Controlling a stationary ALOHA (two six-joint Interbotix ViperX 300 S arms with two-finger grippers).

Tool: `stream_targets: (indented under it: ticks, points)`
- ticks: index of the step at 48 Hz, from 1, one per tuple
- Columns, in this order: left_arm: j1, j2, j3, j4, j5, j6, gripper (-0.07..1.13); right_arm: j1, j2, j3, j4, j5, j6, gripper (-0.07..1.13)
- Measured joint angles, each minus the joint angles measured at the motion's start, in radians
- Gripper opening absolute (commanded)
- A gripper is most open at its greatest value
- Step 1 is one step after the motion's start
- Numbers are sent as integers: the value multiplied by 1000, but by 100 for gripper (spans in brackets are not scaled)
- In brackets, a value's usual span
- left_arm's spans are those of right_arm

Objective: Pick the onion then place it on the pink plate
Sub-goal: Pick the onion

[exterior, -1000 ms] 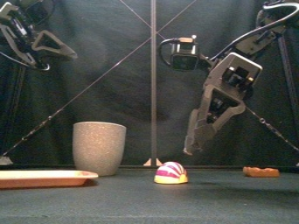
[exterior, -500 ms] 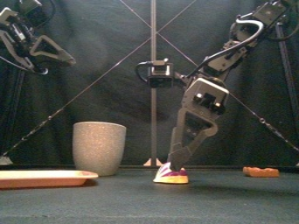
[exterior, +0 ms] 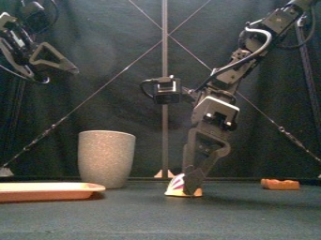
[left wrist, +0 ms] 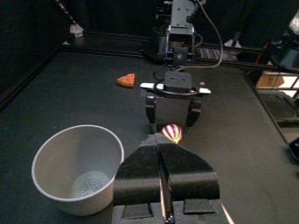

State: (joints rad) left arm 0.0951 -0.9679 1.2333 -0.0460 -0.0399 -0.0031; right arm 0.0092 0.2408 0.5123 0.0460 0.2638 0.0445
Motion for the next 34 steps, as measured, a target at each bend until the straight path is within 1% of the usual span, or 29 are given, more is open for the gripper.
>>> stream_targets:
  ticks: [21, 27, 34]
  points:
    - [0, 0, 11, -2, 0, 0, 6, 2, 14, -20, 0, 14, 0, 103]
    - [0, -2, 11, -2, 0, 2, 6, 2, 14, -23, 5, 31, 2, 99]
    - [0, -2, 11, 0, -2, 3, 6, 2, 12, -25, 8, 38, 3, 87]
